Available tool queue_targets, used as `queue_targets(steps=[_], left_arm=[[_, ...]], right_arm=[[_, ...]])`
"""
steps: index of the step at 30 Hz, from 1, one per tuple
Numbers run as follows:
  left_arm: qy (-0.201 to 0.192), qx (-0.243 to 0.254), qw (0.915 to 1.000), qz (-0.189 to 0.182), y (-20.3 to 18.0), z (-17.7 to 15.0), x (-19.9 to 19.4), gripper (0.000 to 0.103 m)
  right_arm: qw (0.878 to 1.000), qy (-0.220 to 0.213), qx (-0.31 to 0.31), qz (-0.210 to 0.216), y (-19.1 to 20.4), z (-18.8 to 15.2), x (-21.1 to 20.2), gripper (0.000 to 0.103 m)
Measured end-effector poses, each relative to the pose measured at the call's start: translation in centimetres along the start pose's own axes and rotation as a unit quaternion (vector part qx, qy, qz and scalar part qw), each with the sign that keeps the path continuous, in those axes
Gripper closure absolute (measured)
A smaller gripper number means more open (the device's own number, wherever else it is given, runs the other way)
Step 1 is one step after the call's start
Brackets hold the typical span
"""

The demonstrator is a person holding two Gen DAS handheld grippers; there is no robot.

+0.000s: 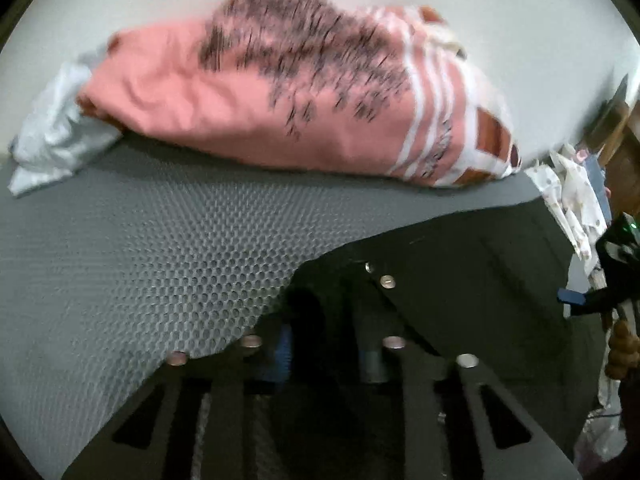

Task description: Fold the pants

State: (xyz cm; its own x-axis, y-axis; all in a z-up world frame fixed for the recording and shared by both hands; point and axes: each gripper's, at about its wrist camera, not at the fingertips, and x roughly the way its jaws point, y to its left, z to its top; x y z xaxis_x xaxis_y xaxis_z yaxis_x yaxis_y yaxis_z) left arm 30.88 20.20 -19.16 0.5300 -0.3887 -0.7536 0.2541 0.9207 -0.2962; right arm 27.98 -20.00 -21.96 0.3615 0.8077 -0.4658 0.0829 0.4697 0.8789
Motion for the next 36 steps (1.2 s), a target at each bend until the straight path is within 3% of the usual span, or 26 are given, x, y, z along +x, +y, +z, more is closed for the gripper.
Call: queue_targets(steps=[10,17,19,20,21,22,27,31,36], left_arm=[[-0.116,0.048,0.9919,-0.022,-7.8,-4.6,-9.2,0.084],[-0.127,0.037,0.9903,-0.044,-10.7,-8.7,-11.7,0.084],[-0.121,0.031,0.9910,-0.047,-11.0,-9.4,-11.5,0.084],[-0.116,0.028,0.9918,-0.047,-11.1,-9.7,-11.3,0.084],[-0.111,0.025,0.9925,-0.045,-11.0,-10.0,-11.0,0.084],[-0.110,0.023,0.9927,-0.045,-11.0,-10.2,-11.0,0.084],[-0.107,-0.004,0.9934,-0.040,-9.8,-10.9,-12.1,0.084],[-0.095,-0.016,0.9950,-0.029,-9.1,-12.6,-13.7,0.084],[-0.075,-0.023,0.9968,-0.013,-9.3,-15.4,-15.3,0.084]], right_arm=[[0.999,0.001,0.041,0.033,-0.1,5.3,1.9,0.002],[0.998,0.013,0.064,0.024,-0.1,8.7,4.6,0.003],[0.998,0.014,0.066,0.002,-0.2,9.3,5.3,0.014],[0.998,0.016,0.065,-0.007,-0.2,9.4,5.6,0.038],[0.998,0.020,0.060,-0.028,-0.3,9.5,5.9,0.077],[0.996,0.023,0.048,-0.068,-0.4,9.4,6.0,0.094],[0.998,-0.011,0.017,-0.065,-0.6,5.9,3.3,0.096],[0.998,-0.042,-0.023,-0.050,0.7,0.1,-0.7,0.097],[0.998,-0.040,-0.013,-0.039,-0.1,-7.8,-4.0,0.097]])
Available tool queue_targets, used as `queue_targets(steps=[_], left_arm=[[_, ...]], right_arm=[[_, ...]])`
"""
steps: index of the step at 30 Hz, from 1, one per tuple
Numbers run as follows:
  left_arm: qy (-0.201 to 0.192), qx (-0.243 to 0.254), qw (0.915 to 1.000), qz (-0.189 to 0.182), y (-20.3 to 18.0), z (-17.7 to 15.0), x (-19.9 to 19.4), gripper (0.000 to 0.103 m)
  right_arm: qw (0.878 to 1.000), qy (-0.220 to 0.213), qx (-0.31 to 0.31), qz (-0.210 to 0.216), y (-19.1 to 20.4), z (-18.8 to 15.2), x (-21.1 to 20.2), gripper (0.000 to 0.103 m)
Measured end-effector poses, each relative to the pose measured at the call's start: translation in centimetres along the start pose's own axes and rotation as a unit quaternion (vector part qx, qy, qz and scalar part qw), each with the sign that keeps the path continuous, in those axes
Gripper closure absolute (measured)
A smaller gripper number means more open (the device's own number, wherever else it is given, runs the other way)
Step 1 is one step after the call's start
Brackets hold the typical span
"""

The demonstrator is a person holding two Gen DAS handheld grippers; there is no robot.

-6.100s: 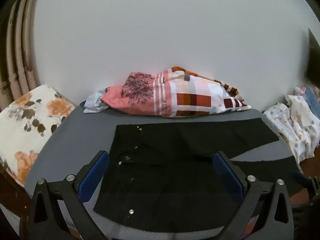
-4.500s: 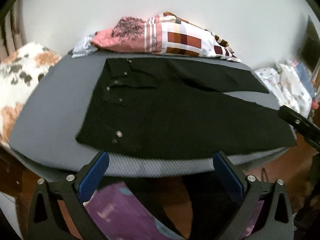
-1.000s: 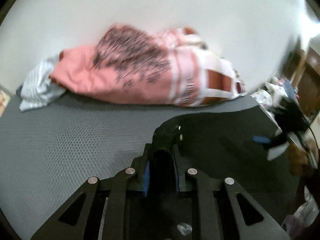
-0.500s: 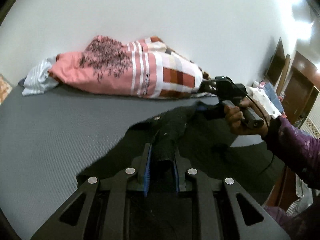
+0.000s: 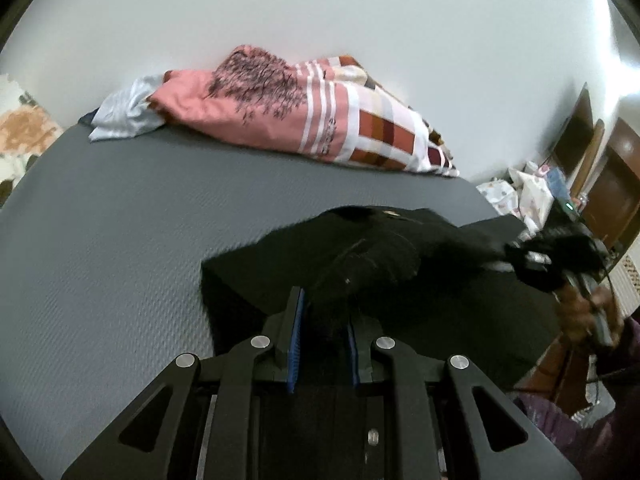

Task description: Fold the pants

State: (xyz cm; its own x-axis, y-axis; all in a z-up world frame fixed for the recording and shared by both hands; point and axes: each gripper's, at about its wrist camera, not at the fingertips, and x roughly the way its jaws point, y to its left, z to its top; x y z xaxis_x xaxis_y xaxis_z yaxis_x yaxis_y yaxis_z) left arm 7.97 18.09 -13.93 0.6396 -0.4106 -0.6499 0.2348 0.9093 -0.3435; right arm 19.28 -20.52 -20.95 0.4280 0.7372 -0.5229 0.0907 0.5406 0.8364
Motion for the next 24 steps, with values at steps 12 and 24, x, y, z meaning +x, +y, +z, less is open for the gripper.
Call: queue_targets(steps=[12,24], left_arm=[[0.046,0.019,0.9974,0.053,-0.6,-6.8,-1.4,0.083],[0.066,0.031,0.9894,0.126,1.0,-8.6,-0.9,0.073]], right_arm=[[0.994,0.079,0.053,-0.049,-6.2,-10.7,0.5,0.097],[0.993,0.103,0.038,-0.051,-5.8,-12.5,1.7,0.097]])
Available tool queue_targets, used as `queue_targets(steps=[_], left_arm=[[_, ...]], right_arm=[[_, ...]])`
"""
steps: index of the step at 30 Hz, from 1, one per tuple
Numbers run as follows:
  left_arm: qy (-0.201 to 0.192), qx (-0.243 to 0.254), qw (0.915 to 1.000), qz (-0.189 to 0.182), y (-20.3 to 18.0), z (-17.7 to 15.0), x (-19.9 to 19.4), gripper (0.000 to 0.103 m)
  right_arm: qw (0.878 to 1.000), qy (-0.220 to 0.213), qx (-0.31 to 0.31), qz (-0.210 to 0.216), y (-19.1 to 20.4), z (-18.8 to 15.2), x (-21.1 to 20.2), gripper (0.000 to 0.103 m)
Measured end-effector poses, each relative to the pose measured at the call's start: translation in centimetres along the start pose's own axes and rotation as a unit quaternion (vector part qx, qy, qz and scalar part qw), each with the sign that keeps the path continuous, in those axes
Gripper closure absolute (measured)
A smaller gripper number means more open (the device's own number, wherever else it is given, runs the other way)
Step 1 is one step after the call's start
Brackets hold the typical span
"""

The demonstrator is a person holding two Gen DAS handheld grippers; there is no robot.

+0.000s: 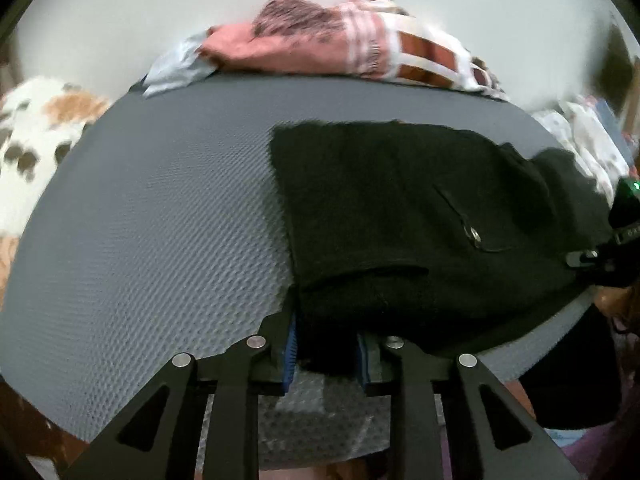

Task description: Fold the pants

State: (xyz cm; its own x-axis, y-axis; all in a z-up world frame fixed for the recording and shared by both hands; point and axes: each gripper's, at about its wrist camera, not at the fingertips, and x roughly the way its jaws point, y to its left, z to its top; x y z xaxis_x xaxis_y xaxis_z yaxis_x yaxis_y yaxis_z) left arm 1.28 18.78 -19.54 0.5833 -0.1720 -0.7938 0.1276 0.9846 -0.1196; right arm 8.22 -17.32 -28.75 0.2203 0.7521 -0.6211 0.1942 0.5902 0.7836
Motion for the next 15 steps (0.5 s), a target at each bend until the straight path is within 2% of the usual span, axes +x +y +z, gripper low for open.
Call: queue_targets(steps=[2,4,7,10,12,14,15], left_arm=[[-0.006,-0.023,0.9997,0.008,1.1,-0.1,-0.3,0.060],[-0.006,-0.028,0.9994,0.019,1.7,-0.2,-0.6,0.059],[0.005,-0.040,0.9978,0.053,2.8,-0.5,-0.9,0.041],[0.000,-0.081,0.9930,0.086,5.2,-1.0,-2.3,0.040],[-0.024,-0.122,0.9879,0.093,6.6,-1.0,-4.2,0.040],[-0.053,-0.140,0.9859,0.074,6.5,-0.4,-6.0,0.040],[-0.064,-0.133,0.9873,0.059,5.6,0.4,-6.8,0.040]], right_arm=[[1.000,-0.001,0.000,0.001,0.2,0.1,0.0,0.097],[1.000,-0.001,-0.001,0.002,0.1,0.0,0.1,0.097],[1.000,-0.001,0.000,0.005,0.1,0.0,0.2,0.097],[1.000,-0.002,0.001,0.008,0.1,0.0,0.2,0.097],[1.000,-0.002,0.002,0.011,0.0,0.0,0.1,0.097],[1.000,-0.002,0.002,0.012,0.0,0.0,0.1,0.097],[1.000,-0.002,0.001,0.012,0.0,-0.1,0.1,0.097]])
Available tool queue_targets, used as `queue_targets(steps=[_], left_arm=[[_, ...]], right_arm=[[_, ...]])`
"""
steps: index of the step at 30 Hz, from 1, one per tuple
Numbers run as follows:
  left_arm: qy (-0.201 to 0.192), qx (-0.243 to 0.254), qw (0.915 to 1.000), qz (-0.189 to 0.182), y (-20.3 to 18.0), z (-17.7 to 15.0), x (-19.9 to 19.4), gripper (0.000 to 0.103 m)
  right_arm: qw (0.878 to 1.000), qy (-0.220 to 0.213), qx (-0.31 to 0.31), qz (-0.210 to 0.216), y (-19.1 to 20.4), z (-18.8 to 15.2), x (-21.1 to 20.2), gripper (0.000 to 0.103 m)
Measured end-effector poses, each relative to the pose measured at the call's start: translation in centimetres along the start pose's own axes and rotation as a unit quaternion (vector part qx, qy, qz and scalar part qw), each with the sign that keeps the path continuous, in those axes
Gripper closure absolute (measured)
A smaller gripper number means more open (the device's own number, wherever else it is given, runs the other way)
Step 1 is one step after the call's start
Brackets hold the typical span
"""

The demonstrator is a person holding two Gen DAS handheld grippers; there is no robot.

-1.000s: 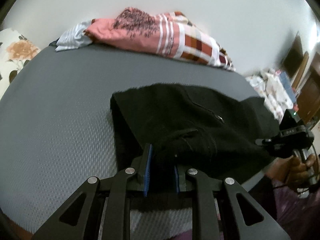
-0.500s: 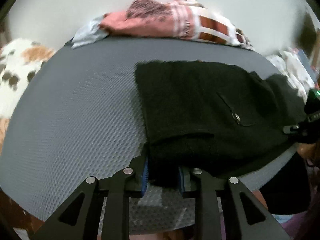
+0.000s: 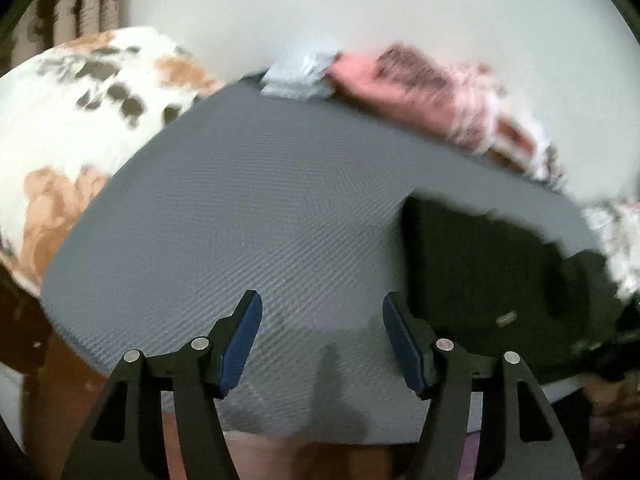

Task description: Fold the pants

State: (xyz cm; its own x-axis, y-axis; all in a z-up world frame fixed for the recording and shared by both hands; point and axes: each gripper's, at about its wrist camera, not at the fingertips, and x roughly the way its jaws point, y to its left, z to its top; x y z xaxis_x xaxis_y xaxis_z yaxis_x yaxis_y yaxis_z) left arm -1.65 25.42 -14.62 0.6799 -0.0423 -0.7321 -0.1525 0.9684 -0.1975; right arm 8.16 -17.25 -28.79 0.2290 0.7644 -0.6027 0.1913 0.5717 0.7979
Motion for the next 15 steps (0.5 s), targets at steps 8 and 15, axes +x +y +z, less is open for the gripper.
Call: queue_targets(steps=[8,15], left_arm=[[0.102,0.161,0.9767,-0.099,-14.0,-1.4,5.7,0.039],[0.119,0.155,0.9756,-0.100,-14.0,-3.5,7.4,0.039]], right_arm=[[1.000,-0.005,-0.004,0.016,-0.2,-0.2,-0.2,0.097],[0.998,-0.032,-0.035,0.052,-0.8,0.9,-1.9,0.093]])
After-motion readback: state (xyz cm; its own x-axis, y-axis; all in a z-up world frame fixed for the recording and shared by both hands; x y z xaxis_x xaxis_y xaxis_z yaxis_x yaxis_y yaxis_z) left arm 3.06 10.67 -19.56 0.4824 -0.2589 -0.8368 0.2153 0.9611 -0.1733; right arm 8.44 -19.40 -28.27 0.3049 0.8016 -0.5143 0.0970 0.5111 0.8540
